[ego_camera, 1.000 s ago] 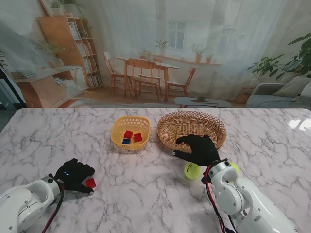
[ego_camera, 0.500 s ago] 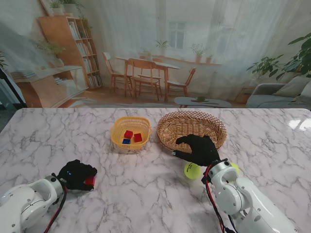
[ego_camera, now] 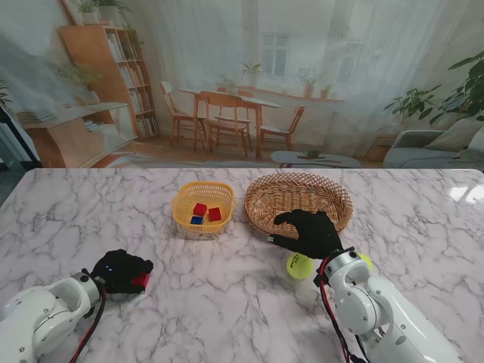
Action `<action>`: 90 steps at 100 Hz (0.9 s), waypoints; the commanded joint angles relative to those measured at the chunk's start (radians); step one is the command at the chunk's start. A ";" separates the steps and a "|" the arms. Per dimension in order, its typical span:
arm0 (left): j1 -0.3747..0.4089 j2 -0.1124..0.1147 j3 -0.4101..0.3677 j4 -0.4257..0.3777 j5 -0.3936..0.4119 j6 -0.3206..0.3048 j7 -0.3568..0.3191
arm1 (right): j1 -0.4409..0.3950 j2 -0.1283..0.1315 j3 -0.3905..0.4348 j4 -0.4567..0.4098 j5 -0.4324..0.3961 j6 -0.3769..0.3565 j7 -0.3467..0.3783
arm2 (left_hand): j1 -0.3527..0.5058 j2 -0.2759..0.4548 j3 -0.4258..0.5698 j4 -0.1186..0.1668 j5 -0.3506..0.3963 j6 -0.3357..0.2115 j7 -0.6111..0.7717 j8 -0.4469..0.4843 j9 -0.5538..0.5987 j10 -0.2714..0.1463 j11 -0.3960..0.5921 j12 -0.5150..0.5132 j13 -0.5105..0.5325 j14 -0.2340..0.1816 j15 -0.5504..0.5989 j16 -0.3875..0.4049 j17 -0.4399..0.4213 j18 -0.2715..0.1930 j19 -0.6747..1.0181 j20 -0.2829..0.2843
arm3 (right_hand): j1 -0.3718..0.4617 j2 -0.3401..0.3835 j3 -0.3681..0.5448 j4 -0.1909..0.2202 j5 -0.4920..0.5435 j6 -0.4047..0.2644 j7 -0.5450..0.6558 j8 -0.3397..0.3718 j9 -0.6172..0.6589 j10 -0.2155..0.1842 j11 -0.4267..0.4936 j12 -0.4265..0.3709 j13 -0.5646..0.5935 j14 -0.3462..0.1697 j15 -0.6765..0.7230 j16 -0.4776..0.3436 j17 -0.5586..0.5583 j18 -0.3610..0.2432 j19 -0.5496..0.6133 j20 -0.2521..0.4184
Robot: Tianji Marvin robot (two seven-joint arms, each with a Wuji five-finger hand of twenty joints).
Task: Sort the blocks and the balls into two baskets
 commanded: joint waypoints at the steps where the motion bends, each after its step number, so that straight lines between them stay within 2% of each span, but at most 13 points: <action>1: 0.000 -0.002 -0.005 0.001 0.008 -0.007 -0.009 | -0.004 0.000 0.001 0.001 -0.003 -0.001 -0.001 | 0.124 0.001 0.033 0.034 0.010 -0.051 0.086 0.009 0.045 -0.019 -0.005 0.035 0.036 -0.005 0.030 0.011 0.017 -0.009 0.045 -0.011 | 0.009 0.039 -0.010 0.001 -0.006 -0.014 -0.014 -0.007 -0.023 -0.004 -0.013 -0.002 0.010 0.007 -0.039 0.007 -0.006 0.007 0.001 0.007; 14: -0.009 -0.003 -0.023 -0.016 0.016 -0.026 0.004 | -0.005 0.000 0.003 0.000 -0.002 -0.001 -0.001 | 0.137 0.006 0.038 0.037 0.009 -0.054 0.085 0.004 0.053 -0.018 -0.020 0.041 0.037 -0.005 0.029 0.010 0.021 -0.011 0.046 -0.012 | 0.010 0.040 -0.010 0.001 -0.005 -0.016 -0.014 -0.007 -0.022 -0.005 -0.013 -0.002 0.011 0.007 -0.039 0.007 -0.005 0.007 0.001 0.007; 19: -0.019 -0.002 -0.029 -0.023 0.017 -0.040 -0.002 | -0.005 -0.001 0.003 0.000 -0.002 -0.002 -0.002 | 0.143 0.012 0.031 0.036 0.010 -0.057 0.089 0.002 0.066 -0.019 -0.060 0.075 0.038 -0.005 0.026 0.009 0.022 -0.013 0.044 -0.017 | 0.010 0.041 -0.010 0.001 -0.005 -0.014 -0.014 -0.007 -0.023 -0.004 -0.014 -0.002 0.011 0.008 -0.039 0.007 -0.005 0.007 0.001 0.007; 40: -0.082 -0.001 -0.042 -0.026 0.015 -0.070 -0.022 | -0.008 -0.001 0.007 -0.002 -0.001 -0.002 -0.003 | 0.144 0.019 0.031 0.035 0.017 -0.066 0.095 0.003 0.072 -0.023 -0.061 0.078 0.040 -0.005 0.026 0.009 0.024 -0.012 0.045 -0.017 | 0.011 0.040 -0.010 0.001 -0.003 -0.015 -0.014 -0.007 -0.023 -0.005 -0.014 -0.002 0.011 0.008 -0.038 0.007 -0.006 0.008 0.001 0.007; 65: -0.132 0.002 -0.060 -0.038 0.051 -0.090 0.002 | -0.008 -0.001 0.006 -0.002 -0.001 -0.001 -0.002 | 0.137 0.026 0.026 0.033 0.012 -0.068 0.095 0.001 0.063 -0.025 -0.060 0.077 0.034 -0.006 0.022 0.009 0.020 -0.014 0.042 -0.018 | 0.011 0.039 -0.011 0.001 -0.001 -0.015 -0.013 -0.006 -0.021 -0.005 -0.014 -0.002 0.011 0.008 -0.039 0.007 -0.006 0.009 0.001 0.007; 90: -0.215 0.005 -0.020 -0.006 0.065 -0.078 0.024 | -0.006 -0.001 0.003 -0.002 0.000 0.002 0.000 | 0.140 0.035 0.024 0.032 0.014 -0.072 0.099 0.000 0.065 -0.028 -0.056 0.076 0.036 -0.008 0.022 0.010 0.023 -0.016 0.044 -0.016 | 0.011 0.040 -0.011 0.001 -0.001 -0.015 -0.013 -0.006 -0.023 -0.004 -0.014 -0.003 0.011 0.008 -0.039 0.007 -0.005 0.009 0.002 0.007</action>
